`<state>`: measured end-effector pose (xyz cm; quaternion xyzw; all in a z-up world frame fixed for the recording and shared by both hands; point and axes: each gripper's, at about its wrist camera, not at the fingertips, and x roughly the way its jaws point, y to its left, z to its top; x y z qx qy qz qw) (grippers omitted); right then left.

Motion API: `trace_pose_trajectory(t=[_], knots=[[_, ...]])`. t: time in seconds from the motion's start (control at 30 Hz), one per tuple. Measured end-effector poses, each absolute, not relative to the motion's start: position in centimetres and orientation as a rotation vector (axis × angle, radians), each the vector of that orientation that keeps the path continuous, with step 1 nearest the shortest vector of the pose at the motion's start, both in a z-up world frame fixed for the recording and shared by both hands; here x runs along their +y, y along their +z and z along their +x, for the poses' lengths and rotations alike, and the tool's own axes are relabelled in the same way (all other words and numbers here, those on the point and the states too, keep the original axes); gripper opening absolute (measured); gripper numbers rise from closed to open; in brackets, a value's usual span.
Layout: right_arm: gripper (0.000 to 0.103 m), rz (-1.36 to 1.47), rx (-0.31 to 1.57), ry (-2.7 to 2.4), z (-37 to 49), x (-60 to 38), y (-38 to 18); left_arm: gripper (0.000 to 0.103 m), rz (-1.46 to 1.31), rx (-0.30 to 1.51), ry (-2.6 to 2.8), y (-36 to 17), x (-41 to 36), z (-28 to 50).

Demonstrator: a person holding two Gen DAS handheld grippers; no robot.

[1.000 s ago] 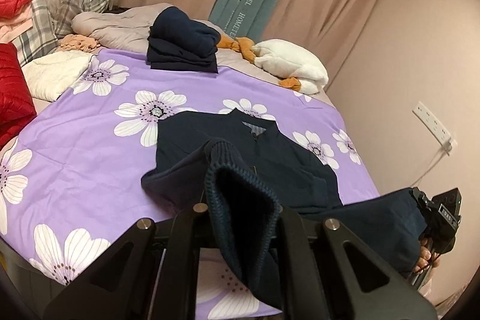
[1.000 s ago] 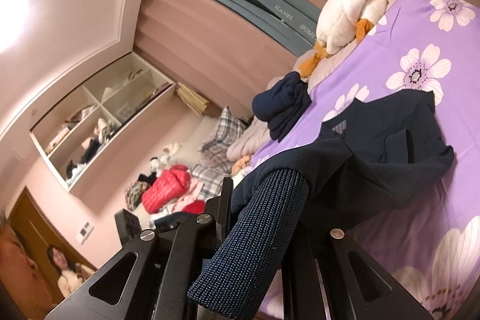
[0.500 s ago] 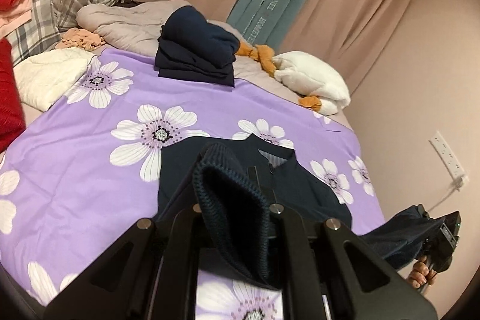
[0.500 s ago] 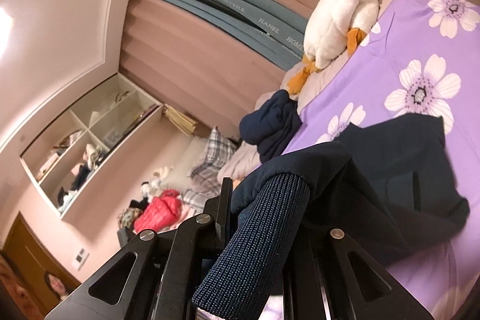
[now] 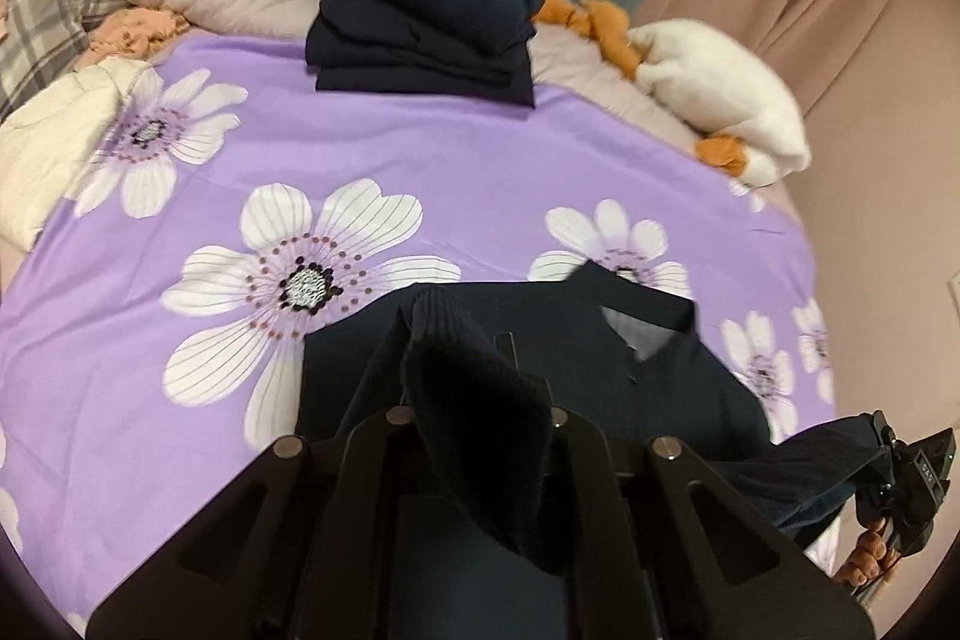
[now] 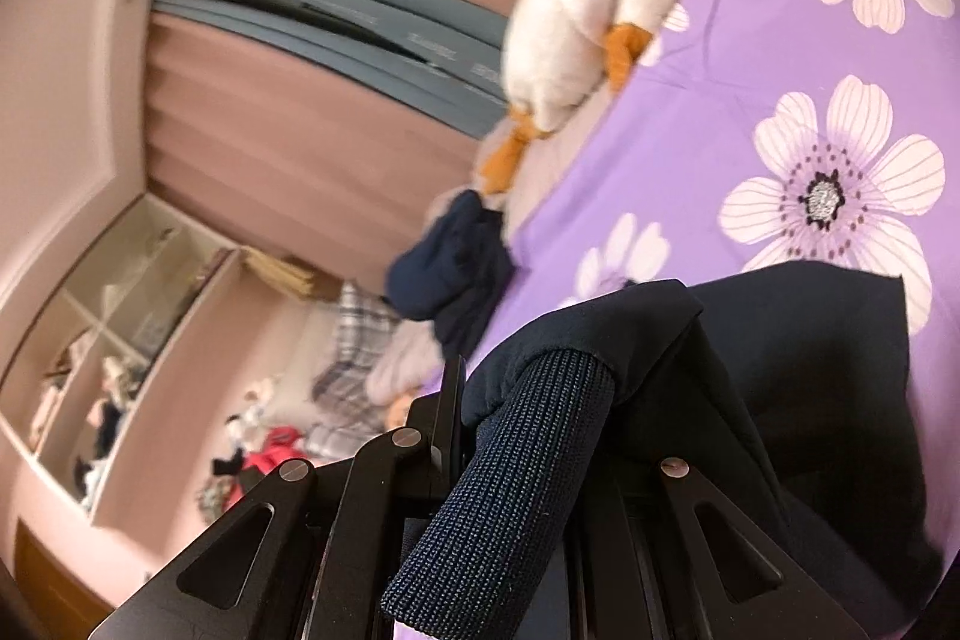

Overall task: Fold large clothes
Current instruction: 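Lay the hem down at the collar and open both tools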

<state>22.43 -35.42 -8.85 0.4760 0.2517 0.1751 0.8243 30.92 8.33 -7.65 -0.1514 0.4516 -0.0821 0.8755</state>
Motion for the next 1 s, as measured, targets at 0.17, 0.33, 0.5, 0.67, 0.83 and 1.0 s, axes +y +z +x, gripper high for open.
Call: trace_pose_trajectory(t=[0.17,0.33,0.5,0.67,0.83,1.0], knots=[[0.013,0.991,0.644,0.273,26.0,-35.8,-12.0,0.010,-0.302,1.059,-0.096,-12.8,7.2,35.9],[0.013,0.968,0.739,0.207,28.0,-35.8,-15.0,0.011,-0.344,1.130,-0.045,-17.0,7.3,38.4],[0.013,0.939,0.747,0.203,29.0,-36.0,-14.9,0.011,-0.317,1.135,-0.030,-17.5,6.8,40.6],[0.013,0.928,0.741,0.160,31.0,-36.4,-14.9,0.012,-0.280,1.128,-0.016,-17.1,5.5,43.2],[0.013,0.871,0.775,0.071,32.1,-36.5,-15.2,0.013,-0.244,1.154,-0.016,-18.3,3.9,45.3],[0.013,0.749,0.823,-0.004,32.9,-35.8,-15.5,0.014,-0.222,1.172,0.001,-19.6,3.5,46.1]])
